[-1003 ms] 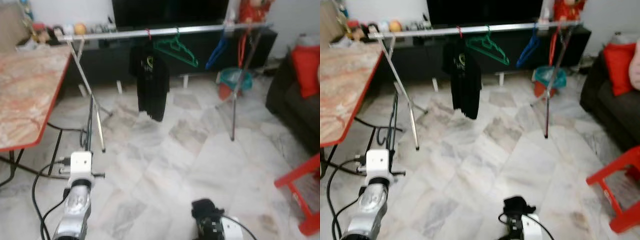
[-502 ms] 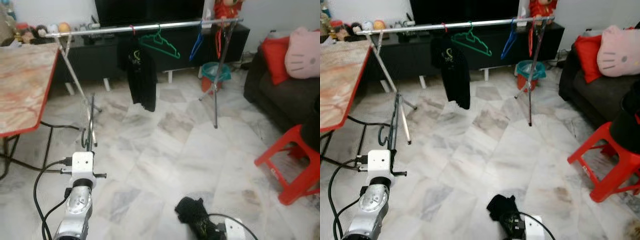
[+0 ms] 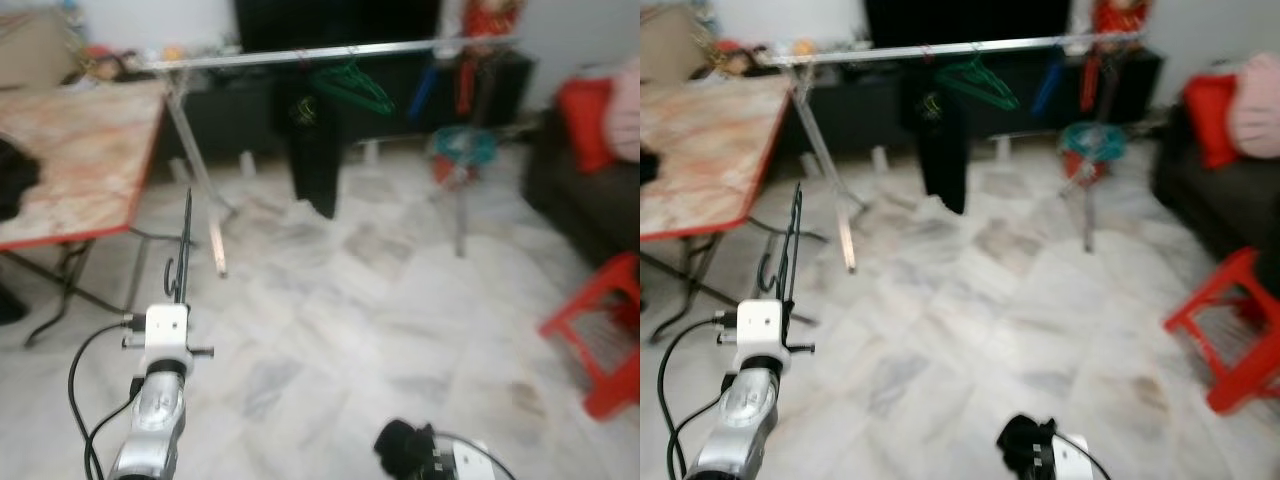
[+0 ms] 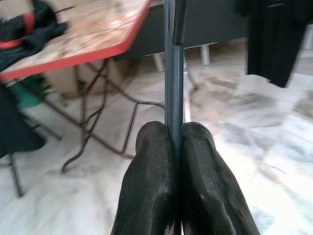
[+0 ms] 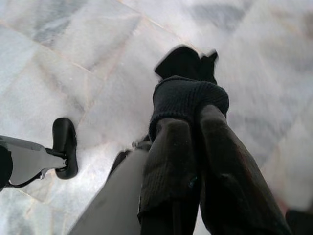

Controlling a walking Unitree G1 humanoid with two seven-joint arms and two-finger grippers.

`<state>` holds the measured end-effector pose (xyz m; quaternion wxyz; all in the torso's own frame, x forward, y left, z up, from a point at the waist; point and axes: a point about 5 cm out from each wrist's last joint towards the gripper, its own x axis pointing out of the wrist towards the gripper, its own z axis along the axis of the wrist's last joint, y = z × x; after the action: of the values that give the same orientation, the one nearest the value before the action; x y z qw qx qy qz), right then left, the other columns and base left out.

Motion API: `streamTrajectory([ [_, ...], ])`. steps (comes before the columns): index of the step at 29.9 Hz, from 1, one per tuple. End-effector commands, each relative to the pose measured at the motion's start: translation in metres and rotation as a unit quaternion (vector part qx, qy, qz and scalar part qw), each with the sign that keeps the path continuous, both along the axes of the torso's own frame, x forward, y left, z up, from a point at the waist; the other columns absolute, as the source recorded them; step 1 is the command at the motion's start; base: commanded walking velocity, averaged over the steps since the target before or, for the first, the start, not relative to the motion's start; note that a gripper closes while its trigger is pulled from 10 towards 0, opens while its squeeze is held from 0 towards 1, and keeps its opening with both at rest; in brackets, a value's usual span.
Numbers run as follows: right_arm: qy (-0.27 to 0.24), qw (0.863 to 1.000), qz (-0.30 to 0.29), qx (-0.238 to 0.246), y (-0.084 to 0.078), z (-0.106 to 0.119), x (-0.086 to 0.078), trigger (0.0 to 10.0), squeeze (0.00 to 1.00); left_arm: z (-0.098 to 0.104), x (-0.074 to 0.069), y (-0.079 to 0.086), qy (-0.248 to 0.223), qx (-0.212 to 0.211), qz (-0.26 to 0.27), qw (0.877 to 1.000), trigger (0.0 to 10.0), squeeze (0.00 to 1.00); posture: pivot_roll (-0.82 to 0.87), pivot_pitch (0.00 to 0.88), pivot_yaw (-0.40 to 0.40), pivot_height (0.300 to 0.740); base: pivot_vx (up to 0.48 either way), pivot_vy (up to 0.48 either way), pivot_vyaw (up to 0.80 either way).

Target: Hang hanger

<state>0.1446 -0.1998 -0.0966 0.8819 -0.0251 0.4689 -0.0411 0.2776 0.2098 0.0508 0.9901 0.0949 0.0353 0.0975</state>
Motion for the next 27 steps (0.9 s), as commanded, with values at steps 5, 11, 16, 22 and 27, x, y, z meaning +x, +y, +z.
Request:
streamTrajectory([
  [5,-0.030,1.000,-0.002,-0.004,0.000,0.005,0.009,10.0,0.00,-0.001,0.002,0.000,0.011,-0.001,-0.020,1.000,10.0,0.00,-0.03,0.000,0.030,0.740,0.000,0.000,0.17],
  [11,-0.163,0.985,0.017,-0.055,-0.020,0.055,0.093,10.0,0.00,0.002,0.003,-0.015,0.042,-0.004,-0.140,0.989,10.0,0.00,-0.02,0.000,0.023,0.740,0.000,0.000,0.00],
  [16,-0.249,0.962,0.038,-0.102,-0.034,0.106,0.147,10.0,0.00,0.007,0.001,-0.018,0.074,0.019,-0.225,0.971,10.0,0.00,-0.01,0.000,0.021,0.740,0.000,0.000,0.00],
  [22,-0.278,0.954,0.061,-0.100,-0.035,0.142,0.181,10.0,0.00,0.017,0.002,-0.019,0.109,0.035,-0.306,0.945,10.0,0.00,-0.02,0.000,0.019,0.740,0.000,0.000,0.00],
  [27,-0.281,0.952,0.078,-0.087,-0.029,0.158,0.196,10.0,0.00,0.022,-0.003,-0.032,0.144,0.033,-0.386,0.910,10.0,0.00,-0.02,0.000,0.016,0.740,0.000,0.000,0.00],
])
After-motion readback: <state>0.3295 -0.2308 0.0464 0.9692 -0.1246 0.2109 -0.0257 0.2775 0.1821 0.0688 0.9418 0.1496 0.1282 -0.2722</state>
